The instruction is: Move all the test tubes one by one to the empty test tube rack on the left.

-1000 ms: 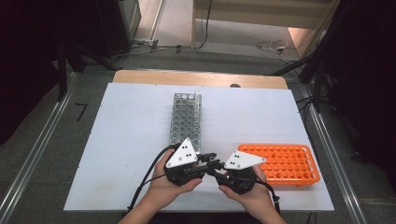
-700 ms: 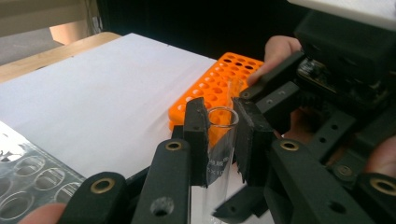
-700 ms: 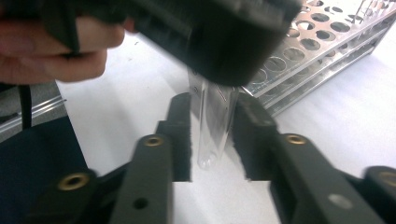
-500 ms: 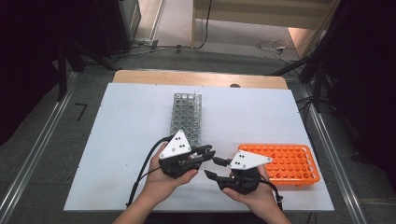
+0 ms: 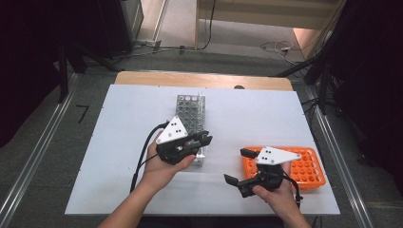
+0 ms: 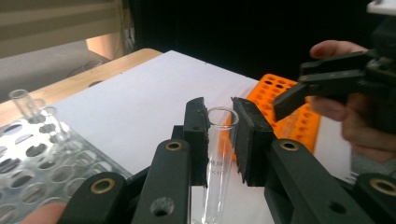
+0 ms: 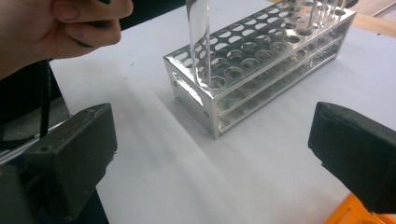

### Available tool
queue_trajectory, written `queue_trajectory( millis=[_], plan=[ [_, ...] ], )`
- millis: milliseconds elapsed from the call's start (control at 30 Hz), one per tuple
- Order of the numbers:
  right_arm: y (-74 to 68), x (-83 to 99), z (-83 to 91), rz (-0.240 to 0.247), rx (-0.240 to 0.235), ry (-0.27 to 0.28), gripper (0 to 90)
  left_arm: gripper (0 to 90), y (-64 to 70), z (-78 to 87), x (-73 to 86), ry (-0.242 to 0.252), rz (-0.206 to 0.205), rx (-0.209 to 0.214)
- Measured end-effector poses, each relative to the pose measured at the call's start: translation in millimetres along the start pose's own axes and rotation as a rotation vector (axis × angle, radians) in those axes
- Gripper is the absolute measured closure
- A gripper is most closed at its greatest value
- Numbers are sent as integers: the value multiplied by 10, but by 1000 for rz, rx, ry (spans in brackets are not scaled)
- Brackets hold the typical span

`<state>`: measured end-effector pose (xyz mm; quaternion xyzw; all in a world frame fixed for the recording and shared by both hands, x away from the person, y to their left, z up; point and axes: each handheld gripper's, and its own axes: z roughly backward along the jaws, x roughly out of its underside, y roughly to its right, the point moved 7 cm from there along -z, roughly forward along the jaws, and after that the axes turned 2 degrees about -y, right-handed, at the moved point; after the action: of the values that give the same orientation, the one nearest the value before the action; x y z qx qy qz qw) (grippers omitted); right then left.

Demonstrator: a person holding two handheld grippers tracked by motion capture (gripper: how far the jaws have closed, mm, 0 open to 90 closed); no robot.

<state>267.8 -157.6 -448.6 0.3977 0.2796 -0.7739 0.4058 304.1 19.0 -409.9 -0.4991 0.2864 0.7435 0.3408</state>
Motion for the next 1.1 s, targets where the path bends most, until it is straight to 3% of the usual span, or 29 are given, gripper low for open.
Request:
queue_trajectory(
  millis=[300, 633, 800, 1100],
  plan=[
    [194, 47, 202, -17, 15, 27, 0, 750, -295, -72, -106, -4, -5, -75],
    [366, 96, 333, -41, 58, 45, 0, 750, -638, -241, -232, 23, 23, -140],
    [386, 122, 352, -37, 54, 43, 0, 750, -751, -347, -278, 33, 17, -168],
    [429, 148, 390, -44, 57, 50, 0, 750, -997, -544, -253, 42, 56, -216]
  ],
)
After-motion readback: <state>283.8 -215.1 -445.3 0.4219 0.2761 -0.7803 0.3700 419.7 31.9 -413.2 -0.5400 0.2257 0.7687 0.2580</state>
